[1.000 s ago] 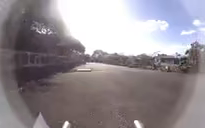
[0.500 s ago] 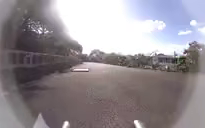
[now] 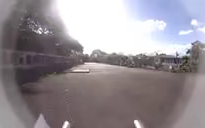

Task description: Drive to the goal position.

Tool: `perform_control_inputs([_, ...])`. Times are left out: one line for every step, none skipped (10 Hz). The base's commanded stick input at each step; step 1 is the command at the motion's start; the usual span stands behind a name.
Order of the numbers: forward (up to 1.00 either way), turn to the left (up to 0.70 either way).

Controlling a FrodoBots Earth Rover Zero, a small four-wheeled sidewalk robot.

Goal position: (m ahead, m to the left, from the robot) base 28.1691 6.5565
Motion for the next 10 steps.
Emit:
perform_control_inputs([0.70,0.00])
perform_control_inputs([0.70,0.00])
perform_control_inputs([0.70,0.00])
perform_control_inputs([0.70,0.00])
perform_control_inputs([0.70,0.00])
perform_control_inputs([0.70,0.00])
perform_control_inputs([0.70,0.00])
perform_control_inputs([0.70,0.00])
perform_control_inputs([0.70,0.00])
perform_control_inputs([0.70,0.00])
